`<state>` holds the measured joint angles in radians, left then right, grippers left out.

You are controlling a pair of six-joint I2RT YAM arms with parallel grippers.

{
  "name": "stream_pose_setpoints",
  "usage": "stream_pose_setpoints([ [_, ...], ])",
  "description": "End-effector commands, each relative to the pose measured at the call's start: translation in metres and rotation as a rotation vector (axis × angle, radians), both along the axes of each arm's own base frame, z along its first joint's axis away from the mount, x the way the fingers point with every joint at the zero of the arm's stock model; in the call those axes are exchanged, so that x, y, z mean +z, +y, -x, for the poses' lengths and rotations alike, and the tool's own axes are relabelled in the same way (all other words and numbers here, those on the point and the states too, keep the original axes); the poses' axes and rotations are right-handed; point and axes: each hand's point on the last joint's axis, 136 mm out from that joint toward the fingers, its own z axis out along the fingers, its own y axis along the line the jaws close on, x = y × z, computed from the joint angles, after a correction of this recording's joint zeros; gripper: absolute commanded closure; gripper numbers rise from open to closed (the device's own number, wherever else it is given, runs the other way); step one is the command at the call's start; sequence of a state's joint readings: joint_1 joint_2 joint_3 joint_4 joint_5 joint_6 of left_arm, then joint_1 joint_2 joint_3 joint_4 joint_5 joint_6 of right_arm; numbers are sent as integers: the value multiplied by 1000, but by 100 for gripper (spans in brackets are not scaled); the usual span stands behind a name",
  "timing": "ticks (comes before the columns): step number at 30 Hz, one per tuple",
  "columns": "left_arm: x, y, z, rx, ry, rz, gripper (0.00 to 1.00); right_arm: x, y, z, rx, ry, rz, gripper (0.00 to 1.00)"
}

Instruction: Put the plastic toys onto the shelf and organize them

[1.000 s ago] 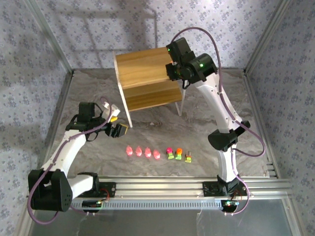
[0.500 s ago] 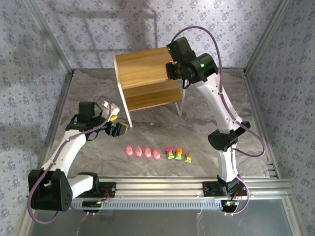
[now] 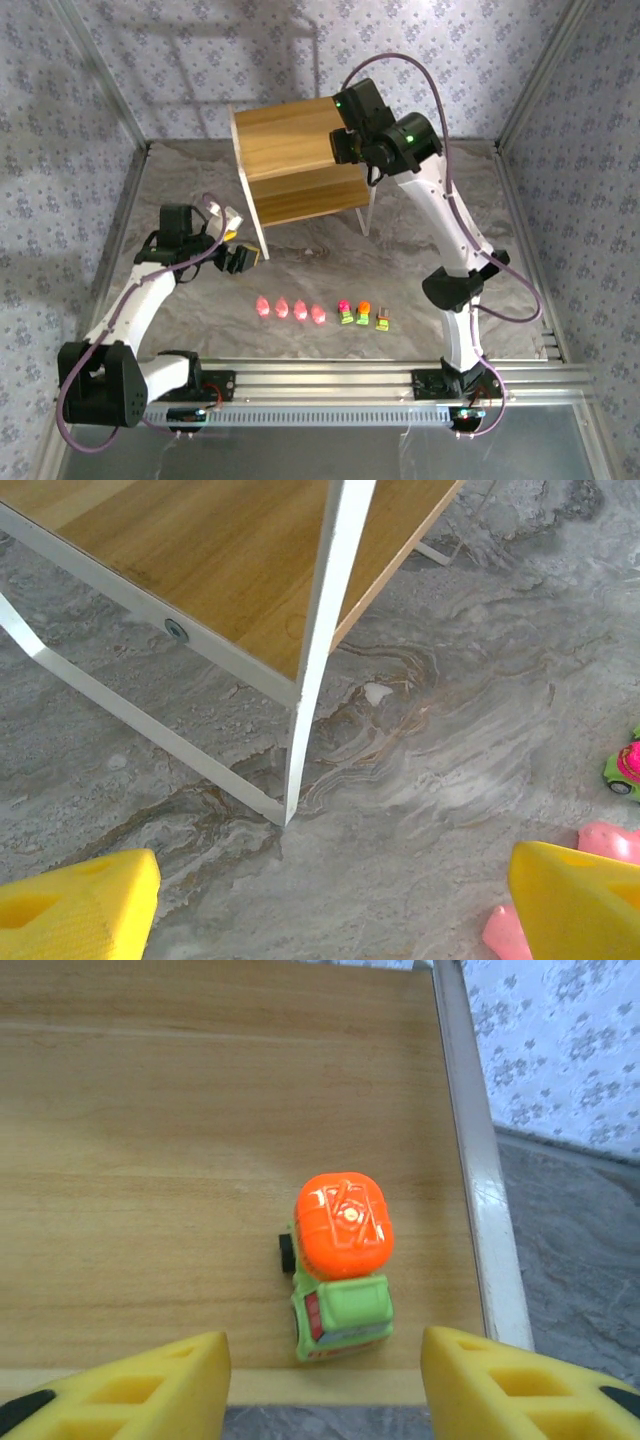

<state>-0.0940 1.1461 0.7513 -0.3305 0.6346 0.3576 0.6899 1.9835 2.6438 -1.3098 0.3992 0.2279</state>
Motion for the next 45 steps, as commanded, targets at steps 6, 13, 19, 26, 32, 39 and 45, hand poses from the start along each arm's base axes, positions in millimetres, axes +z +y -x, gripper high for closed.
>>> stream_pose_setpoints([
  [6,15,-6,-20,-3,-64,27,9,50,-22,46,-56,-152,-43,38],
  [13,22,-9,-32,-6,-72,46,9,31,-19,81,9,-127,-82,37],
  [19,16,-10,-35,-10,-57,45,9,-21,-17,110,37,-84,-94,30],
  [26,13,-12,-40,-17,-66,51,8,-80,-36,143,7,-82,-68,24],
  [32,0,-12,-45,-12,-28,41,9,-116,-48,169,-2,-7,-101,23],
  [39,-11,-13,-52,-16,-2,41,9,-149,-48,187,25,44,-119,23],
  [45,-14,-18,-58,-44,28,55,9,-166,-45,193,25,77,-100,23],
])
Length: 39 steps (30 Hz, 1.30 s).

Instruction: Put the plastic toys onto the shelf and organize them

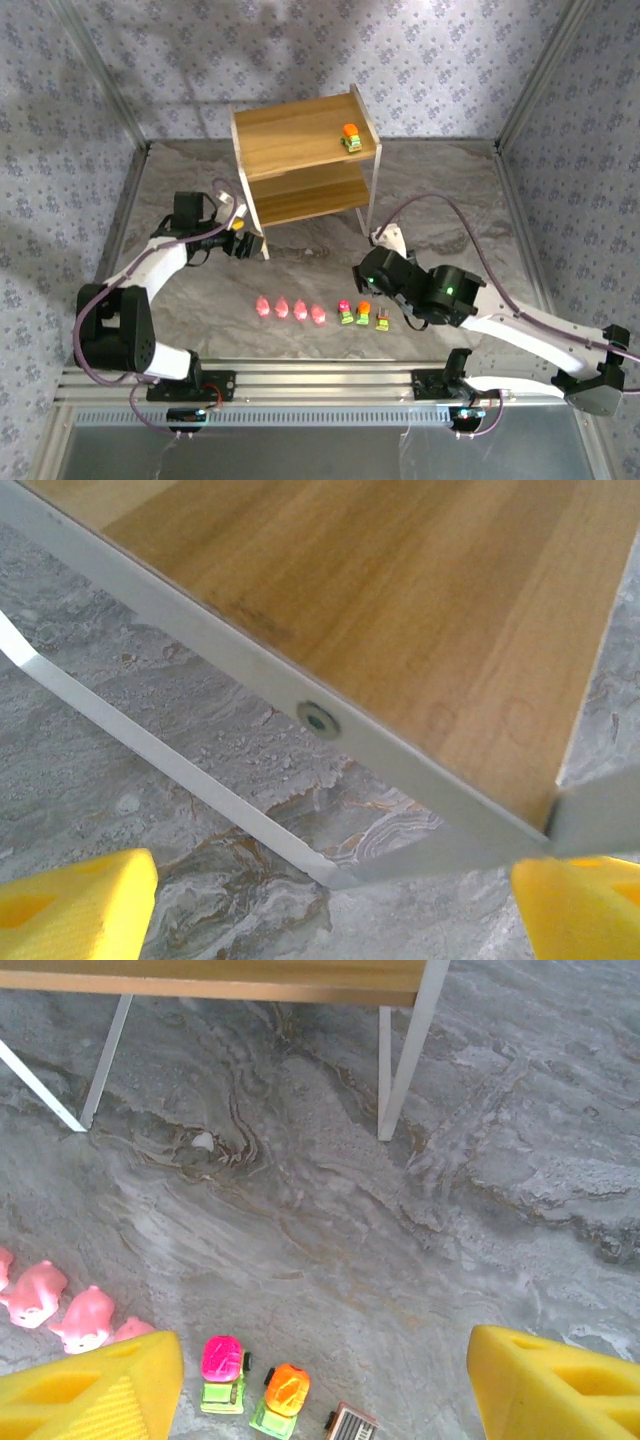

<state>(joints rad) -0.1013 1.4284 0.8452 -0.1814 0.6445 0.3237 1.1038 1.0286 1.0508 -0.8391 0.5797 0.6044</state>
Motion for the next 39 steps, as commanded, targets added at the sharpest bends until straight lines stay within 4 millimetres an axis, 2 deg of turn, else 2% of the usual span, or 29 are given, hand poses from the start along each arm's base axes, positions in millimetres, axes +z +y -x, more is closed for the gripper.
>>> stream_pose_setpoints([
  [1,16,-10,-5,-57,-26,40,9,-4,1,2,-29,12,-29,23],
  [12,13,-32,22,-157,-9,6,9,-28,-12,13,-76,62,-29,23],
  [20,23,-39,32,-184,-23,1,8,-39,-24,22,-95,78,-33,24],
  [30,24,-46,50,-214,-13,-1,8,-49,-31,29,-88,116,6,24],
  [39,24,-53,64,-246,16,10,8,-75,-43,40,-86,194,53,24],
])
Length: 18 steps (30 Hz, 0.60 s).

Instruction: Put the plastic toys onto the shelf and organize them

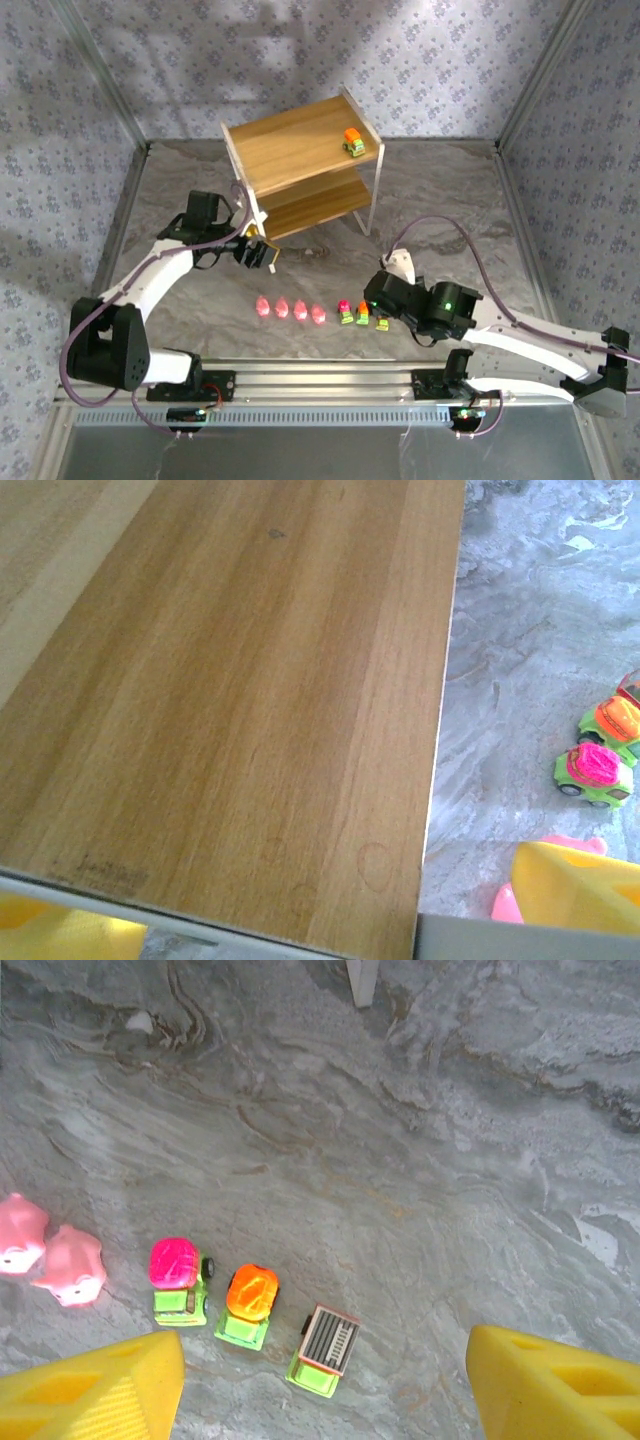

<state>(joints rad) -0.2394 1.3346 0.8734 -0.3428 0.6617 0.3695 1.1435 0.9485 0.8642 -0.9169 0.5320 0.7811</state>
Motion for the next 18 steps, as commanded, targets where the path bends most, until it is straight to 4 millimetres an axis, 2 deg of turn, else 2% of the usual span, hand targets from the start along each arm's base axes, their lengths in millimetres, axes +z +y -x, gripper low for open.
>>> stream_pose_setpoints([
  [1,4,-10,20,-71,13,21,8,-14,-18,9,-49,55,25,24],
  [5,3,-14,26,-85,28,20,7,-26,-29,11,-135,85,4,28],
  [10,-5,-9,23,-60,22,-7,7,-40,-26,12,-194,111,-29,37],
  [13,-8,-4,20,-35,21,-9,7,-48,-25,13,-246,112,-48,41],
  [18,-9,13,11,33,23,13,7,-55,-19,17,-301,91,-77,42],
])
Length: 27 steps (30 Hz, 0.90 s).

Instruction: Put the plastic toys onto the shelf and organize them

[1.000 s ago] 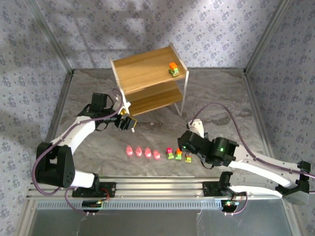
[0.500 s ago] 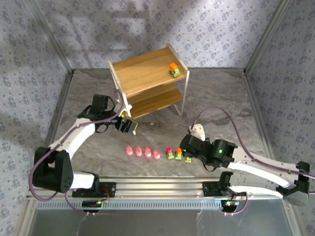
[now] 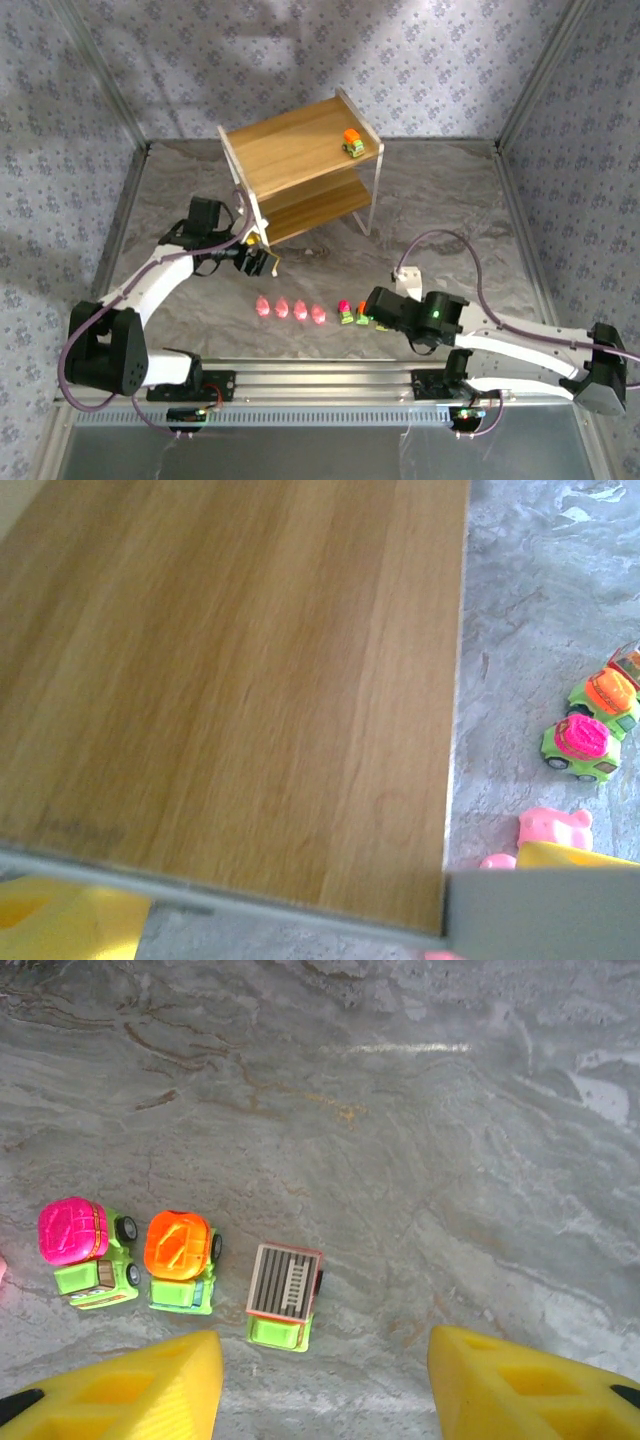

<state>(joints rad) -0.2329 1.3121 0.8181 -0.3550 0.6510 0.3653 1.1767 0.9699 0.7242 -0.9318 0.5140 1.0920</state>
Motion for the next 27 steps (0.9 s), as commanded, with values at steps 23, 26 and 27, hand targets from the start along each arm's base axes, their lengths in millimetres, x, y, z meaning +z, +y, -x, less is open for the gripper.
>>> stream_pose_setpoints([
  [23,1,33,1,108,-30,11,6,-58,19,15,-197,10,-62,42],
  [26,-1,33,1,110,-25,13,6,-63,14,17,-218,2,-29,42],
  [27,0,33,1,109,-27,15,6,-64,12,18,-230,-5,-21,42],
])
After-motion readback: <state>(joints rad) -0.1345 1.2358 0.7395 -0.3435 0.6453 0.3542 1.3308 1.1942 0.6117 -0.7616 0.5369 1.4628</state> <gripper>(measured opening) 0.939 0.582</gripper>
